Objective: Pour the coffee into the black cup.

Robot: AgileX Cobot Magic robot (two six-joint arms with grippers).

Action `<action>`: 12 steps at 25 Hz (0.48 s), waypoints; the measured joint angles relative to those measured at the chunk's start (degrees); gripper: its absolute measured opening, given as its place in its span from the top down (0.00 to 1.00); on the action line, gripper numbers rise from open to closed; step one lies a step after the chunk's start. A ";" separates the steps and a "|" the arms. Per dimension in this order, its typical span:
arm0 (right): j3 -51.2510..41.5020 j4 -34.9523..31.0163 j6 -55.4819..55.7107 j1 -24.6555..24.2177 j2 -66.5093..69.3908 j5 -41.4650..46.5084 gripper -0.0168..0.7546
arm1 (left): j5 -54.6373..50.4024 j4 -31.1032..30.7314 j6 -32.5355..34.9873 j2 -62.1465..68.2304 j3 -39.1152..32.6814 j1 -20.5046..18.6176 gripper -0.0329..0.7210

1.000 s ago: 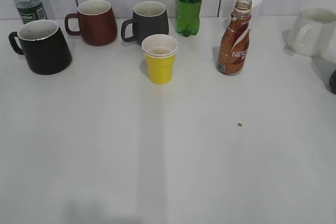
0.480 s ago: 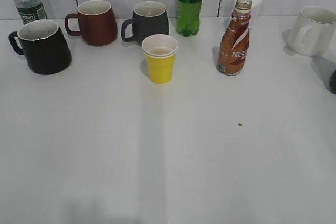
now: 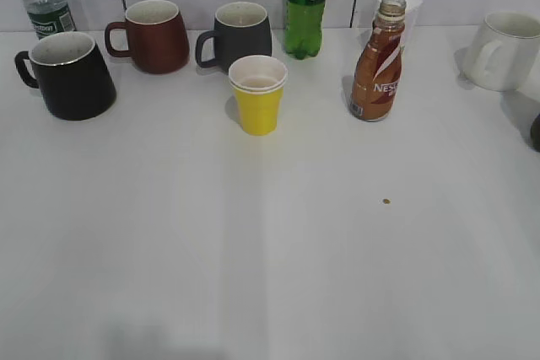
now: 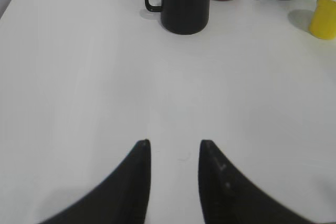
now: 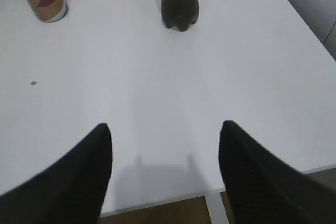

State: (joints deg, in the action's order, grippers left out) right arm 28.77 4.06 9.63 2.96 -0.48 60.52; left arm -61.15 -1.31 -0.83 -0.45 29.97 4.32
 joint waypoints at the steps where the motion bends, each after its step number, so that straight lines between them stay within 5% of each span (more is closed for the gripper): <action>1: 0.00 -0.06 0.00 0.00 0.00 0.00 0.33 | 0.00 0.00 0.00 0.00 0.00 0.00 0.64; 12: 0.00 -0.06 0.00 0.00 0.00 0.00 0.33 | 0.00 0.00 0.00 0.00 0.00 0.00 0.64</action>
State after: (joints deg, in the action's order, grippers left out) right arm 28.77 4.00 9.63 2.96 -0.48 60.52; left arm -61.15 -1.31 -0.83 -0.45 29.97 4.32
